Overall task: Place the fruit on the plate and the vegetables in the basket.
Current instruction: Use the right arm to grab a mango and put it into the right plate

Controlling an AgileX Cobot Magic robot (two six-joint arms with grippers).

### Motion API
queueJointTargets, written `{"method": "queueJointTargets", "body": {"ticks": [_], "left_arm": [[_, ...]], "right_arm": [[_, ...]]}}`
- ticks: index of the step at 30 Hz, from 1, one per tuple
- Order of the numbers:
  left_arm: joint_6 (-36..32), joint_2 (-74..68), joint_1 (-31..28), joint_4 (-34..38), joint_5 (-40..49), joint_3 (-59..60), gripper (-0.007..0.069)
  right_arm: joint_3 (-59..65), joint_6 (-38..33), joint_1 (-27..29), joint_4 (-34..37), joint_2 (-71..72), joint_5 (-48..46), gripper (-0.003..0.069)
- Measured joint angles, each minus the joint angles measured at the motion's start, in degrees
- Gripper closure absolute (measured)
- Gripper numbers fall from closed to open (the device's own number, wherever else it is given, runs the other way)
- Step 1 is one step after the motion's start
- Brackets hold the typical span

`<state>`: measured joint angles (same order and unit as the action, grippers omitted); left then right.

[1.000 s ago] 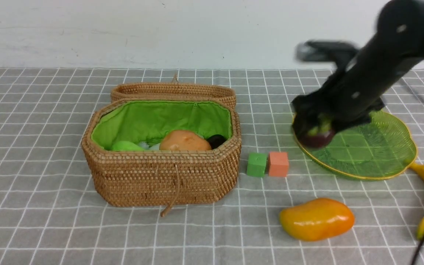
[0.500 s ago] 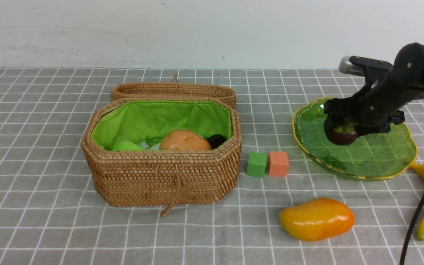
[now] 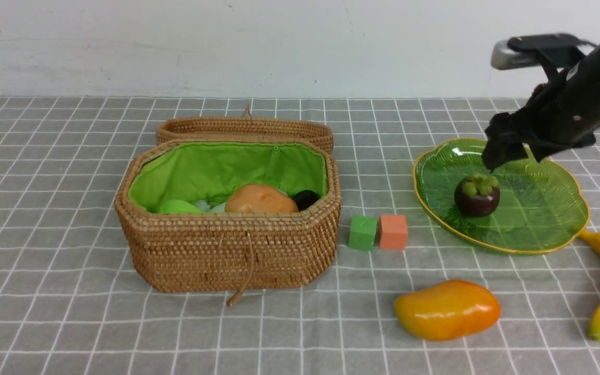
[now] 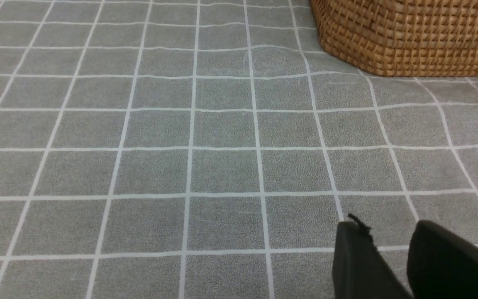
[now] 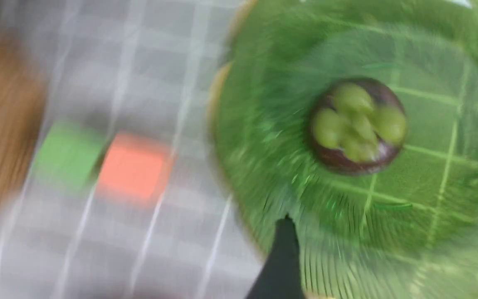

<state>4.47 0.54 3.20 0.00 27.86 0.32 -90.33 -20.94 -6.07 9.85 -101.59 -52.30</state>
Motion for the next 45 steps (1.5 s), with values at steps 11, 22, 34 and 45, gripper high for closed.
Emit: {"method": "queueJointTargets", "body": {"ticks": [11,22,34,45], "left_arm": [[0.0,0.0,0.0,0.0,0.0,0.0,0.0414],[0.0,0.0,0.0,0.0,0.0,0.0,0.0408],[0.0,0.0,0.0,0.0,0.0,0.0,0.0408],[0.0,0.0,0.0,0.0,0.0,0.0,0.0407]], "right_arm": [[29.7,-45.5,-12.0,5.4,13.3,5.3,0.0110],[32.5,-46.4,-16.1,-1.2,5.5,14.8,0.0068],[29.6,-44.6,-16.2,-4.4,2.1,12.2,0.0085],[13.4,-15.7,-3.9,3.7,2.8,15.2,0.0085]]}}
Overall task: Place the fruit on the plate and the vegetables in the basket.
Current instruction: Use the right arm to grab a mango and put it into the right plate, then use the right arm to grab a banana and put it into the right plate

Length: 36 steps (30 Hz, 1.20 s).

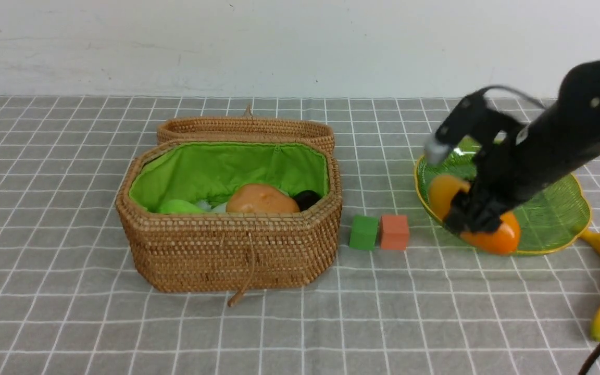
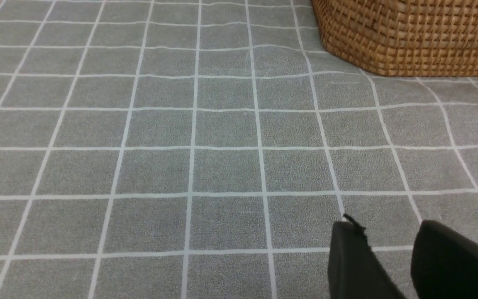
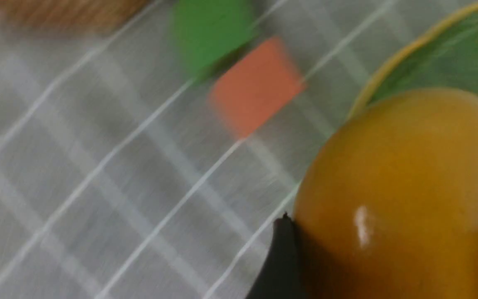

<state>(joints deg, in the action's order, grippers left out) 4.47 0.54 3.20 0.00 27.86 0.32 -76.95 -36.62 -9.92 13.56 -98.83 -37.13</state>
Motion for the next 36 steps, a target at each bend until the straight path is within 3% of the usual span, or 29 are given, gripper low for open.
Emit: {"method": "queueJointTargets", "body": {"ticks": [2,3,8,13,16,19,23,26,30,36], "left_arm": [[0.0,0.0,0.0,0.0,0.0,0.0,0.0406],[0.0,0.0,0.0,0.0,0.0,0.0,0.0403],[0.0,0.0,0.0,0.0,0.0,0.0,0.0398],[0.0,0.0,0.0,0.0,0.0,0.0,0.0396],[0.0,0.0,0.0,0.0,0.0,0.0,0.0392],[0.0,0.0,0.0,0.0,0.0,0.0,0.0389],[0.0,0.0,0.0,0.0,0.0,0.0,0.0386],[0.0,0.0,0.0,0.0,0.0,0.0,0.0386],[0.0,0.0,0.0,0.0,0.0,0.0,0.0386],[0.0,0.0,0.0,0.0,0.0,0.0,0.0386]], "right_arm": [[-0.5,3.7,2.1,1.0,-0.1,3.2,0.0085],[-0.9,10.5,5.2,1.7,-0.7,8.3,0.0085],[-0.9,24.0,10.7,2.2,-4.2,14.7,0.0085],[-0.9,31.6,14.0,2.3,-10.1,16.1,0.0085],[-0.9,32.7,14.5,2.3,-11.7,15.1,0.0062],[-0.9,32.8,14.5,2.3,-11.9,13.7,-0.0013],[-0.9,33.5,14.5,4.3,-11.4,13.4,-0.0019],[-0.9,33.8,14.5,10.4,-9.7,11.1,0.0006],[-0.9,33.8,13.8,17.9,-4.5,0.2,0.0074],[2.0,37.1,10.5,12.4,4.4,-10.0,0.0118]]}}
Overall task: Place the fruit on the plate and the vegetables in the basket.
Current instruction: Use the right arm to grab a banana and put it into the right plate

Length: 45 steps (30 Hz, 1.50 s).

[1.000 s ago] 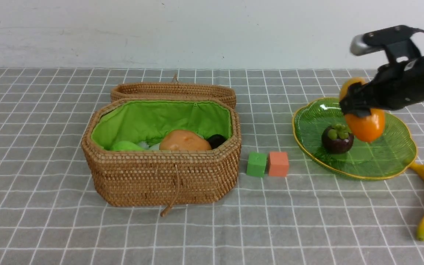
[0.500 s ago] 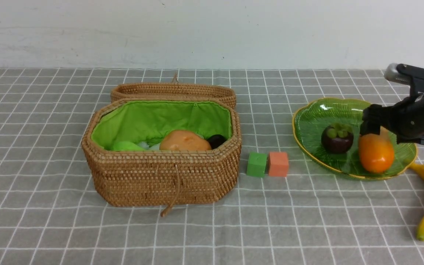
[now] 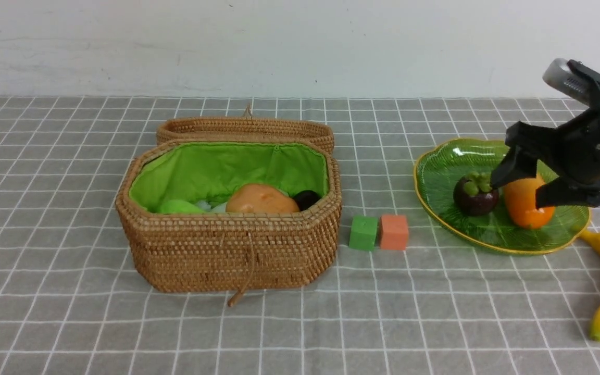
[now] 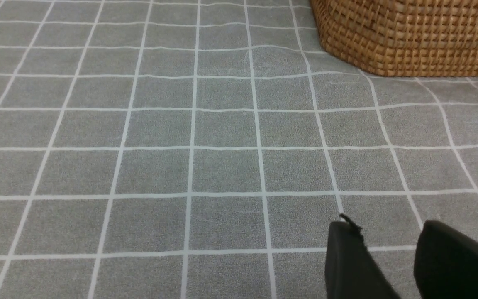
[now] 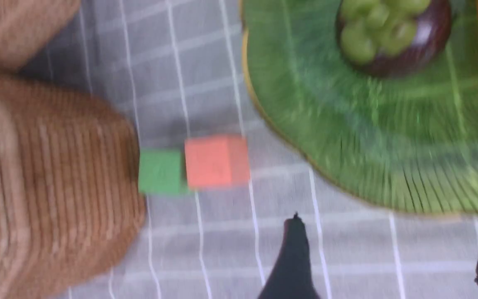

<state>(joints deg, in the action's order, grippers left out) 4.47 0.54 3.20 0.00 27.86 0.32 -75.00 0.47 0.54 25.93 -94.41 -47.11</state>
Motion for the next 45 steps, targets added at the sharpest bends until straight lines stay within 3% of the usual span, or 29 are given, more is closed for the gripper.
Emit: {"method": "queueJointTargets", "body": {"ticks": [4,10,19,26,29,38,45], "left_arm": [[0.0,0.0,0.0,0.0,0.0,0.0,0.0386],[0.0,0.0,0.0,0.0,0.0,0.0,0.0386],[0.0,0.0,0.0,0.0,0.0,0.0,0.0386],[0.0,0.0,0.0,0.0,0.0,0.0,0.0386],[0.0,0.0,0.0,0.0,0.0,0.0,0.0386],[0.0,0.0,0.0,0.0,0.0,0.0,0.0386],[0.0,0.0,0.0,0.0,0.0,0.0,0.0386]], "right_arm": [[5.0,6.7,0.0,-9.4,7.9,-0.9,0.0119],[8.8,8.7,0.0,-15.5,10.3,-2.8,0.0119],[9.1,9.6,1.6,-17.1,9.4,-1.4,0.0119],[9.1,9.6,11.9,-15.0,7.5,-3.1,0.0119],[9.1,9.6,16.0,-10.9,6.0,-1.1,0.0119],[9.1,5.0,13.6,-7.8,1.7,4.4,0.0119],[9.1,11.9,14.9,-17.3,-2.8,6.9,0.0119]]}}
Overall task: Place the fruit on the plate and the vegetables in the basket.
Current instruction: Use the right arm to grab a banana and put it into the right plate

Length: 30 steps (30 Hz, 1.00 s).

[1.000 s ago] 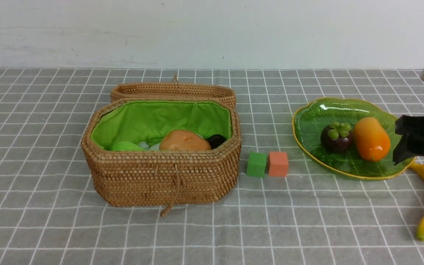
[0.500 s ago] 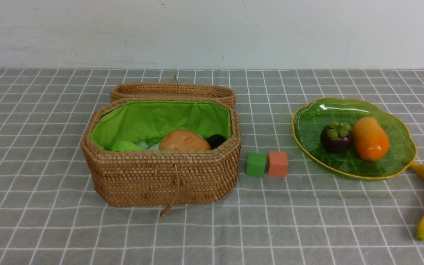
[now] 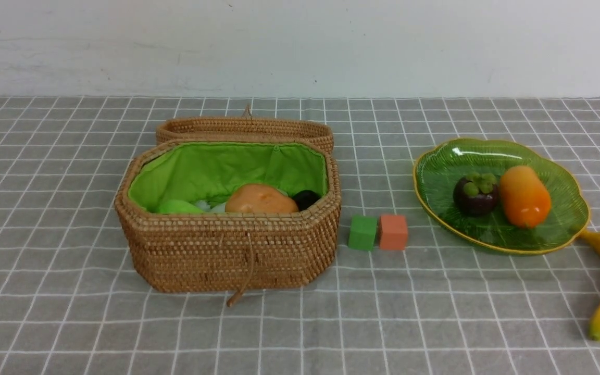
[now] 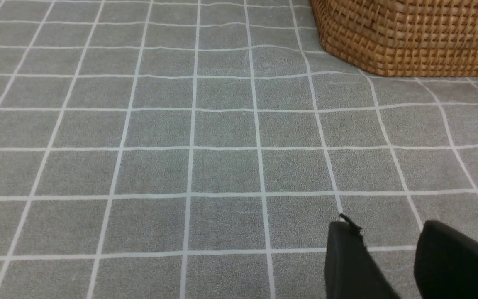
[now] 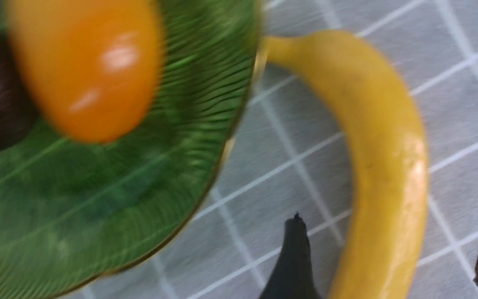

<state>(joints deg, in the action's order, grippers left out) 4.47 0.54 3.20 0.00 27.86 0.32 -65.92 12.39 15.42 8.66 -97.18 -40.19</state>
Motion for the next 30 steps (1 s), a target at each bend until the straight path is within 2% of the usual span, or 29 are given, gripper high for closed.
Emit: {"method": "queueJointTargets", "body": {"ticks": [5,8,9,10,11,18,21,25,30], "left_arm": [[0.0,0.0,0.0,0.0,0.0,0.0,0.0386],[0.0,0.0,0.0,0.0,0.0,0.0,0.0386],[0.0,0.0,0.0,0.0,0.0,0.0,0.0386],[0.0,0.0,0.0,0.0,0.0,0.0,0.0386],[0.0,0.0,0.0,0.0,0.0,0.0,0.0386],[0.0,0.0,0.0,0.0,0.0,0.0,0.0386],[0.0,0.0,0.0,0.0,0.0,0.0,0.0386],[0.0,0.0,0.0,0.0,0.0,0.0,0.0386],[0.0,0.0,0.0,0.0,0.0,0.0,0.0386]], "right_arm": [[0.0,-0.4,0.0,-0.4,-5.3,1.5,0.0139],[0.0,-0.6,0.6,-0.6,-8.9,2.8,0.0218],[0.0,-0.6,0.7,-0.6,-9.7,3.0,0.0256],[-0.1,-0.7,1.2,-0.9,-10.5,3.1,0.0344],[-0.1,-0.7,1.3,-0.9,-10.5,3.2,0.0356],[-4.2,1.0,2.3,-5.0,-7.6,2.4,0.0345],[-8.1,2.0,1.9,-4.5,-6.5,3.2,0.0345],[-12.9,0.3,-1.3,-0.2,-6.9,8.3,0.0345],[-14.0,-3.4,-5.4,1.1,-10.2,13.9,0.0345]]}}
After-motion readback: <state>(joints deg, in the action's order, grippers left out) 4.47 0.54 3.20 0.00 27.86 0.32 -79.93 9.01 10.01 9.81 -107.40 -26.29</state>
